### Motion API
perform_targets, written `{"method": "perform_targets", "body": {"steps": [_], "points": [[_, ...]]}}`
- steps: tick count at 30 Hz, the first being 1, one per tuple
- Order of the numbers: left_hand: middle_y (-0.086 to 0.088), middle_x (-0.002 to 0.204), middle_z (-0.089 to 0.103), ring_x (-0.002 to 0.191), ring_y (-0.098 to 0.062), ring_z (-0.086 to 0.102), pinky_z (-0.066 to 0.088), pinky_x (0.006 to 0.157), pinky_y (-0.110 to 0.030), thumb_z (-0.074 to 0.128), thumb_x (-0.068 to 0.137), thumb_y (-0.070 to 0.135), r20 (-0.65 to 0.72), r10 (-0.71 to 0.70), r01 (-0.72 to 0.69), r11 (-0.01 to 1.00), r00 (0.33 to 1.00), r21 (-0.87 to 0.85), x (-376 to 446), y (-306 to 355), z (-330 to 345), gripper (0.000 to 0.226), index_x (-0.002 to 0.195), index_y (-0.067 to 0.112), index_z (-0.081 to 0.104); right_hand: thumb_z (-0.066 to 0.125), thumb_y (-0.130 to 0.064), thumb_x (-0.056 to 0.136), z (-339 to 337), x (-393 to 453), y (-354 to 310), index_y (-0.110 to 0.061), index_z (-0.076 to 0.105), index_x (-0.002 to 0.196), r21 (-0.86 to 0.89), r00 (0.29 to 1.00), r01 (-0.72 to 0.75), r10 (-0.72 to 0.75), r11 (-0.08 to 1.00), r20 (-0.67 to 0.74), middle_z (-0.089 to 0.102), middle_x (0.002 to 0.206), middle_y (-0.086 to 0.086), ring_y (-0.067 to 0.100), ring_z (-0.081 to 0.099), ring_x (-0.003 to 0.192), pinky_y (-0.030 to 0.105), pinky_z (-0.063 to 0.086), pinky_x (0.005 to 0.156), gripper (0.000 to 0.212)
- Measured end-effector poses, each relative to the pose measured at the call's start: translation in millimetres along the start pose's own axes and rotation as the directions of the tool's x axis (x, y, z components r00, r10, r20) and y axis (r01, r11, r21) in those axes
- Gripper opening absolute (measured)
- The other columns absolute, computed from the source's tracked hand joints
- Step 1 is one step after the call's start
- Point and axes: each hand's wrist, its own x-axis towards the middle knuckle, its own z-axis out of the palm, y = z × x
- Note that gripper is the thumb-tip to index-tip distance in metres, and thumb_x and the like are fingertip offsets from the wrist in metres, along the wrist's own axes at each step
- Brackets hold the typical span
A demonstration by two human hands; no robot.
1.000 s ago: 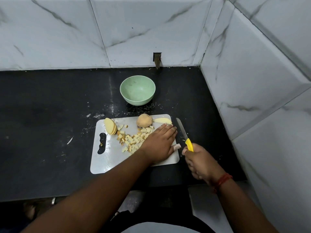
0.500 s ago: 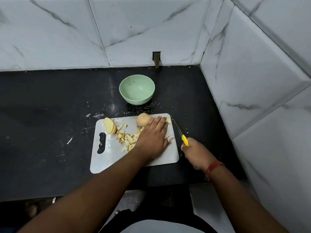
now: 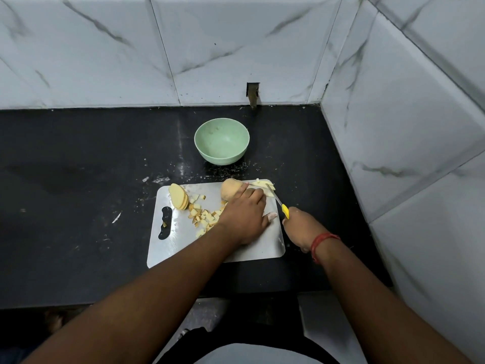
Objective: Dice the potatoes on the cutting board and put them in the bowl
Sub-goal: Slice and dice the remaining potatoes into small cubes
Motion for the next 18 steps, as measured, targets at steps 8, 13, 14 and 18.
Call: {"method": "perform_targets", "body": {"steps": [8, 13, 14, 18], "points": [[-0.009, 0.121, 0.056, 0.117, -0.028, 0.052, 0.013, 0.126, -0.043, 0.014, 0.098, 0.054, -0.048, -0.006, 0.005, 0.999, 0.999, -0.032, -7.5, 8.4, -0.5, 0.076, 0.134, 0.005, 0.060, 0.040, -0.019, 0.098, -2.2, 1.1, -4.5, -0.012, 0.050, 0.099, 0.016, 0.998, 0.058, -0.057, 0.998, -0.039, 0.059, 0.096, 0.011, 0.025, 0.056, 0.079, 0.029, 0.039, 0.062, 0.012], [-0.009, 0.114, 0.062, 0.114, -0.029, 0.058, 0.020, 0.127, -0.043, 0.030, 0.104, 0.046, -0.155, -0.078, 0.067, 0.995, 0.985, -0.073, -19.7, 5.8, 3.0, 0.058, 0.124, 0.006, 0.067, 0.038, -0.013, 0.095, -10.9, 5.7, -16.0, -0.015, 0.051, 0.098, -0.037, 0.992, 0.114, -0.112, 0.993, 0.056, 0.055, 0.088, 0.005, 0.019, 0.051, 0.068, 0.026, 0.034, 0.052, 0.013], [-0.009, 0.114, 0.063, 0.117, -0.030, 0.058, 0.020, 0.127, -0.042, 0.032, 0.103, 0.044, -0.176, -0.097, 0.082, 0.992, 0.980, -0.094, -21.8, 5.1, 2.0, 0.055, 0.122, 0.006, 0.068, 0.039, -0.013, 0.095, -12.2, 4.2, -13.9, -0.016, 0.051, 0.095, -0.056, 0.987, 0.142, -0.137, 0.988, 0.085, 0.056, 0.085, 0.003, 0.017, 0.052, 0.068, 0.026, 0.035, 0.052, 0.013], [-0.008, 0.114, 0.063, 0.116, -0.029, 0.058, 0.025, 0.126, -0.044, 0.039, 0.103, 0.038, -0.213, -0.129, 0.100, 0.985, 0.968, -0.143, -27.4, -2.1, 2.3, 0.045, 0.117, 0.009, 0.070, 0.039, -0.019, 0.098, -15.5, -2.7, -3.0, -0.016, 0.055, 0.097, -0.057, 0.985, 0.164, -0.161, 0.985, 0.061, 0.061, 0.088, 0.005, 0.019, 0.057, 0.075, 0.030, 0.043, 0.063, 0.016]]}}
